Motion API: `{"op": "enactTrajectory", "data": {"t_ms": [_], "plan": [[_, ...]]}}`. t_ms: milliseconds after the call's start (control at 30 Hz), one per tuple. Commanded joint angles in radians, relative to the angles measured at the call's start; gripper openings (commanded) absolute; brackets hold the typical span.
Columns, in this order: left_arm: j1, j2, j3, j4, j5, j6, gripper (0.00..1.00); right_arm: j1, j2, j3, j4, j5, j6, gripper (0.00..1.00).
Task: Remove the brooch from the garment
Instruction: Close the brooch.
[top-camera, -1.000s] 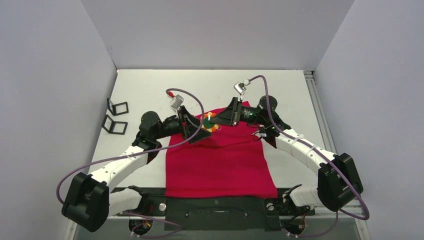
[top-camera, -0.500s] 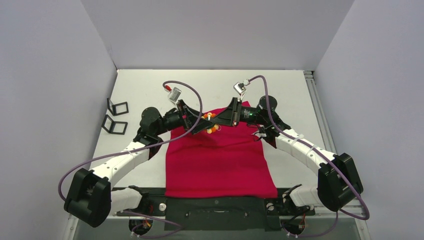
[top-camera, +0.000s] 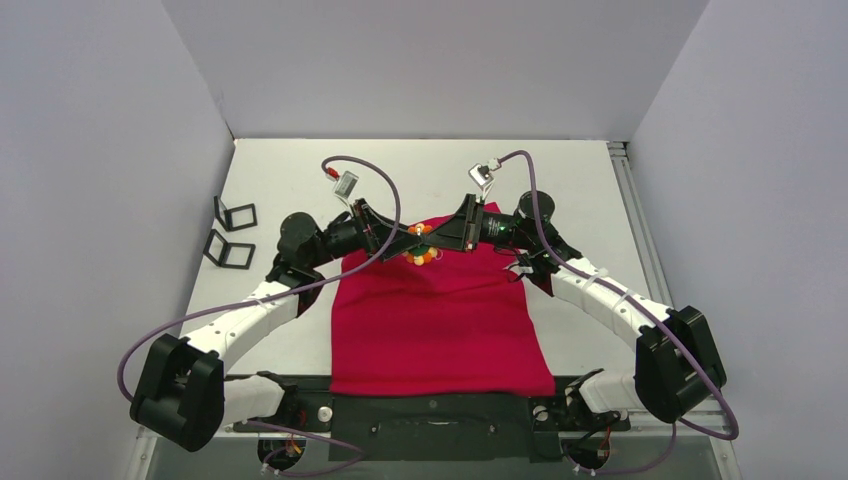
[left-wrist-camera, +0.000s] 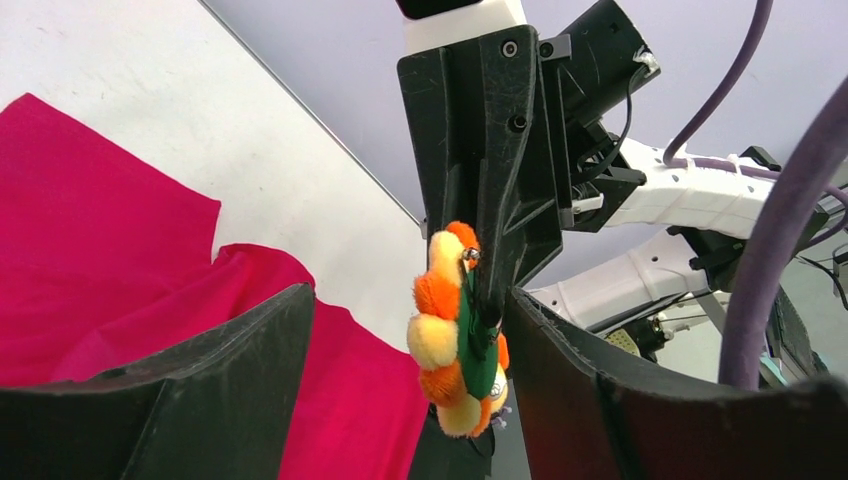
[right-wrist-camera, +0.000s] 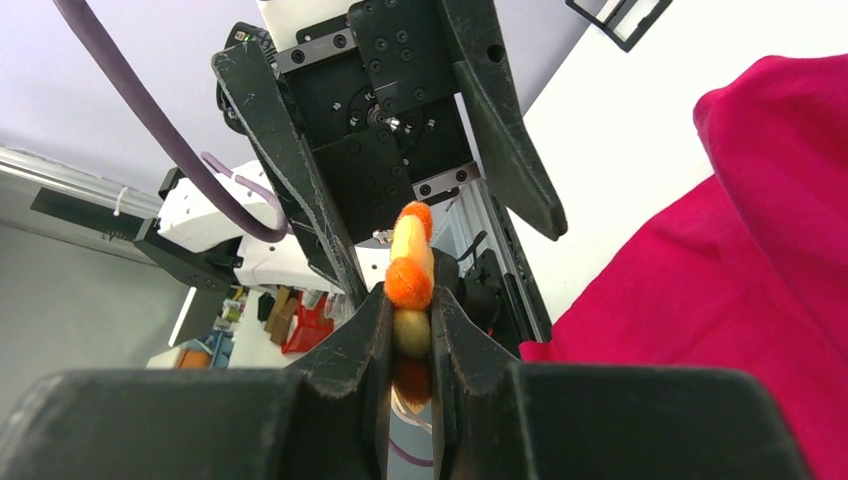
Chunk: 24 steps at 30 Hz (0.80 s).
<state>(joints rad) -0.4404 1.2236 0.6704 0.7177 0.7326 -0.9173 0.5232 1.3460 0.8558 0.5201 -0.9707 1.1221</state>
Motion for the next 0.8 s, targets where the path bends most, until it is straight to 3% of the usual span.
{"op": "enactTrajectory", "data": {"t_ms": [0,367,767], "plan": [[0.018,0.005,0.039,0.056,-0.003,-0.020,0.64,-0.003,-0.037,0.012,0.051,-0.010,-0.038,0.00],[0.035,0.031,0.057,0.089,0.007,-0.090,0.56,0.001,-0.037,0.017,0.039,-0.018,-0.080,0.00],[0.035,0.056,0.050,0.136,0.029,-0.128,0.38,0.002,-0.040,0.010,0.086,-0.026,-0.064,0.00]]}}
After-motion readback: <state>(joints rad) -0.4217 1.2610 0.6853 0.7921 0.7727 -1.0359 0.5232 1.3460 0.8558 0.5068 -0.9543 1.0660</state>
